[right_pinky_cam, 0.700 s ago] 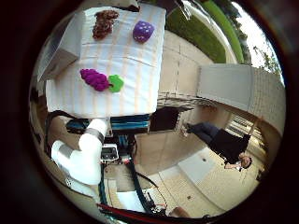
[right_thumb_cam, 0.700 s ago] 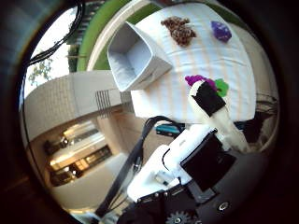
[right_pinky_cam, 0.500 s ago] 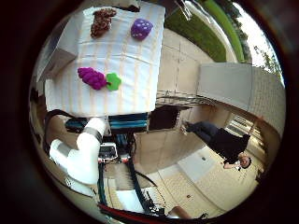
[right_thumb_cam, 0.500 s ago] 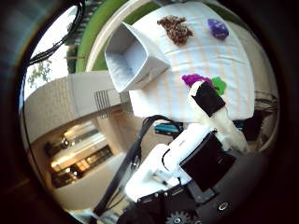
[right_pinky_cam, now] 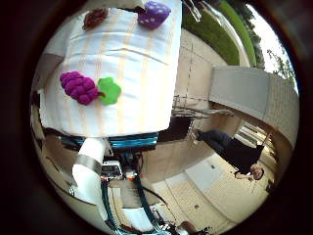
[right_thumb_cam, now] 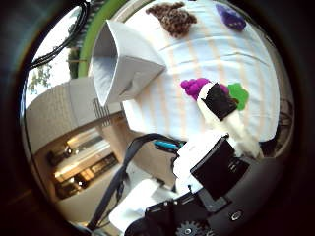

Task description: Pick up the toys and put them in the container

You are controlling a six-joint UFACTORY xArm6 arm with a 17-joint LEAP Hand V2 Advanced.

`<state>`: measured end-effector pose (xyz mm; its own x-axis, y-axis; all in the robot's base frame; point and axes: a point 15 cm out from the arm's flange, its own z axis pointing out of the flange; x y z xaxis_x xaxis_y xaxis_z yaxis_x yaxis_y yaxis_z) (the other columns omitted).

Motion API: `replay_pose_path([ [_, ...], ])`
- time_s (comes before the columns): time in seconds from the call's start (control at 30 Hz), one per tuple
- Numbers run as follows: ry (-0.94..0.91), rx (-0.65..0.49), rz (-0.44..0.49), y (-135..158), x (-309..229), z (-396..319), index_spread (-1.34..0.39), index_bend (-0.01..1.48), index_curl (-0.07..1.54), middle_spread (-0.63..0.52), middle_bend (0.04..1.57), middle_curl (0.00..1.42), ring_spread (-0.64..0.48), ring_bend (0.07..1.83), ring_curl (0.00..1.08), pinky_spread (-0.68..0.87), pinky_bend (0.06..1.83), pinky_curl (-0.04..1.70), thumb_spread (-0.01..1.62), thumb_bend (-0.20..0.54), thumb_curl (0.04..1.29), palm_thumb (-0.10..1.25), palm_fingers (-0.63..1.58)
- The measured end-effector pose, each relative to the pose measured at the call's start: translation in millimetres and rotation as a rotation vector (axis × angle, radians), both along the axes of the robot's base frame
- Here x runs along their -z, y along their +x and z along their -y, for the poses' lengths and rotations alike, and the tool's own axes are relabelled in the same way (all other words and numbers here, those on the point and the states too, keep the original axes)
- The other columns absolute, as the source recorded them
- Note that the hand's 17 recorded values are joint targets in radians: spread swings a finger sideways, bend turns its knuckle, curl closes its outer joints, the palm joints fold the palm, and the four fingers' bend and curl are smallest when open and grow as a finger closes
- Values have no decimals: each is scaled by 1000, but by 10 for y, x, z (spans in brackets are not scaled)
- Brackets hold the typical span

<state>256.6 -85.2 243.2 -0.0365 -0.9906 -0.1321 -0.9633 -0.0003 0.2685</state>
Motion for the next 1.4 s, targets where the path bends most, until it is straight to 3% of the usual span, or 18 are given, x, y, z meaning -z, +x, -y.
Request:
replay_pose_path([
  [0.53,24,-53,-103,-128,788,-225,-60,166,296,22,185,330,293,428,339,416,460,216,1177,-25,360,620,299],
  [0.8,-22,-77,-127,-71,936,-235,-91,141,278,-49,300,382,248,611,379,412,491,193,1151,-17,373,682,636],
  [0.87,-46,-78,-149,-84,973,-218,-158,81,237,-94,426,433,195,767,426,405,598,212,1136,-14,381,715,879],
  [1.1,-64,-96,-155,-58,978,-224,-319,124,128,-171,767,628,75,1143,605,392,858,324,1106,-2,425,845,1032],
  [1.27,-81,-86,-81,16,777,-191,-473,248,70,-213,907,763,1,1226,690,349,1170,471,1096,3,481,959,1088],
  [1.4,-98,-78,-11,50,518,-155,-584,367,44,-233,975,847,-42,1254,728,306,1289,557,1103,-9,517,987,1055],
])
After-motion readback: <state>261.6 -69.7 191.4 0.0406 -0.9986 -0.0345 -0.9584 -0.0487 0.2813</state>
